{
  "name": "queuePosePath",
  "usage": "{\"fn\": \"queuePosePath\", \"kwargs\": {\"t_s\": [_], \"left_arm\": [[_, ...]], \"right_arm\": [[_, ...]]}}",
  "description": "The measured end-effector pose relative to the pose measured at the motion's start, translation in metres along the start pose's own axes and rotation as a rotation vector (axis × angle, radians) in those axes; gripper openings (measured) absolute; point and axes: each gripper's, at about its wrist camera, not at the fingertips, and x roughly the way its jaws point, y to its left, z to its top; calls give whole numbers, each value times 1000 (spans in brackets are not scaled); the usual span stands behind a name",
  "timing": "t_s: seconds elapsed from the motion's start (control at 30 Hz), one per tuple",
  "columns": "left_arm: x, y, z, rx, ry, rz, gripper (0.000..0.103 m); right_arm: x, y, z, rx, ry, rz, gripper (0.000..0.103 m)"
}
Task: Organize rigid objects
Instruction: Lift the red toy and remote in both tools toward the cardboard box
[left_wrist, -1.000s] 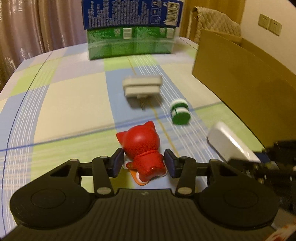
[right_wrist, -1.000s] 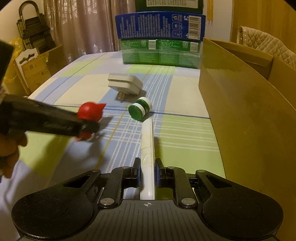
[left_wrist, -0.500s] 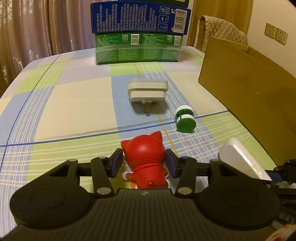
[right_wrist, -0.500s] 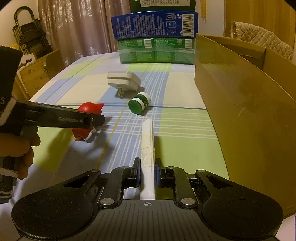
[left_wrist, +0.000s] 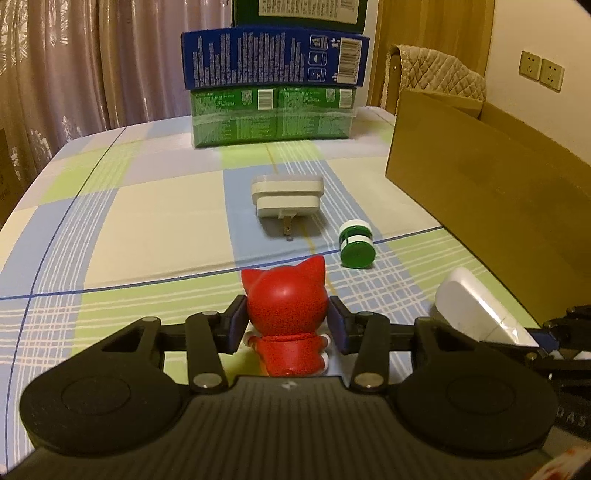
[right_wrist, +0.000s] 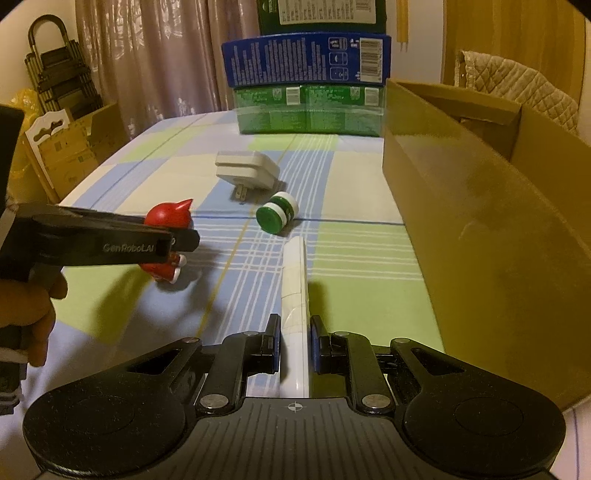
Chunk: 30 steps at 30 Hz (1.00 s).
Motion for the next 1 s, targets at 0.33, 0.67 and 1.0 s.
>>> {"fn": "queuePosePath", "kwargs": {"t_s": [0.33, 0.67, 1.0], "left_arm": [[-36, -10, -13, -55, -31, 3, 40], [-77, -21, -18, -100, -52, 24, 40], [-128, -36, -23, -141, -72, 40, 40]], "right_arm": [[-29, 4, 3, -2, -30, -10, 12], [-61, 12, 3, -17, -53, -14, 12], [-102, 18, -2, -14, -90, -8, 12]]}}
